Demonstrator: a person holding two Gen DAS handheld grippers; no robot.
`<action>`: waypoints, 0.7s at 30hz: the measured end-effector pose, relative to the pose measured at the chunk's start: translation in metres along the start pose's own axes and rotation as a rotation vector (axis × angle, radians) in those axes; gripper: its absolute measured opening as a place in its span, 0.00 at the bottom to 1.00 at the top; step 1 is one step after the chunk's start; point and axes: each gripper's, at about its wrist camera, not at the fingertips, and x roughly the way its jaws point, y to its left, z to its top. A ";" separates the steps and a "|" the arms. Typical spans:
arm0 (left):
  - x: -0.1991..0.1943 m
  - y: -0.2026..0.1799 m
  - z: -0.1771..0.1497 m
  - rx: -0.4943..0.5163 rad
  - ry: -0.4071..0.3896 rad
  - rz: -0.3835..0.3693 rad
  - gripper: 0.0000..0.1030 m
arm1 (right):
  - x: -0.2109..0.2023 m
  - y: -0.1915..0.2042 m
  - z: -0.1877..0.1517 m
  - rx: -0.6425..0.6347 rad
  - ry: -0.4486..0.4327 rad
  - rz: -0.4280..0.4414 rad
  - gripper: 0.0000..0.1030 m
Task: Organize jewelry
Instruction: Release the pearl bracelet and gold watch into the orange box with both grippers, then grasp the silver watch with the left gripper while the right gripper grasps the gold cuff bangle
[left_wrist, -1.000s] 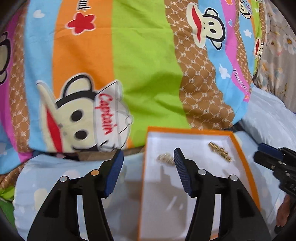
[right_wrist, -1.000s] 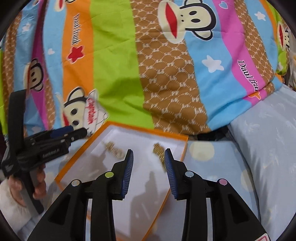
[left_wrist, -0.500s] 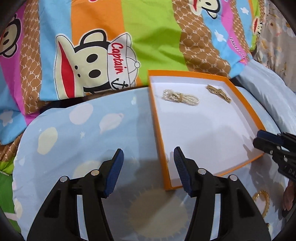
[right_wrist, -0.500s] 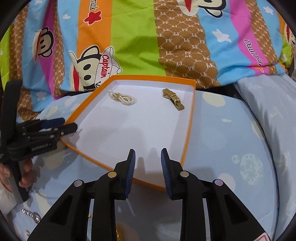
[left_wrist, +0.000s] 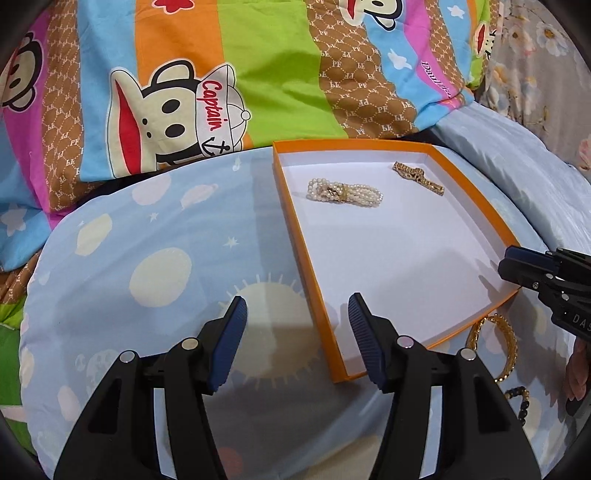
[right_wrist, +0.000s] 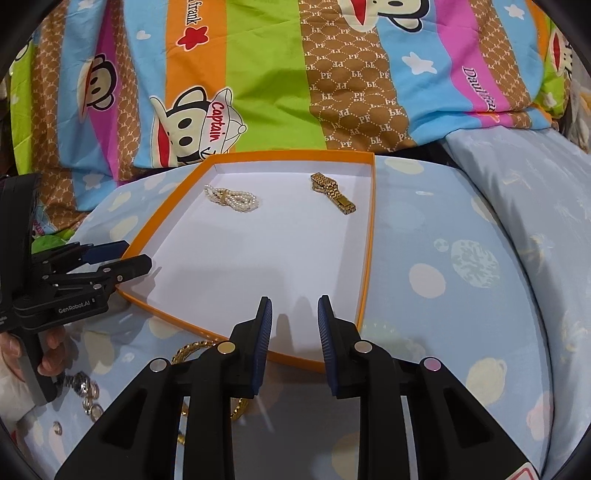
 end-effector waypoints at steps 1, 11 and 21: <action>-0.005 0.001 0.000 -0.008 -0.008 0.000 0.53 | -0.006 0.001 -0.001 0.002 -0.019 -0.007 0.22; -0.094 0.025 -0.030 -0.084 -0.128 0.005 0.71 | -0.083 0.012 -0.041 0.066 -0.108 0.084 0.35; -0.097 0.014 -0.097 -0.040 -0.076 0.055 0.71 | -0.062 0.043 -0.061 0.070 -0.075 0.074 0.35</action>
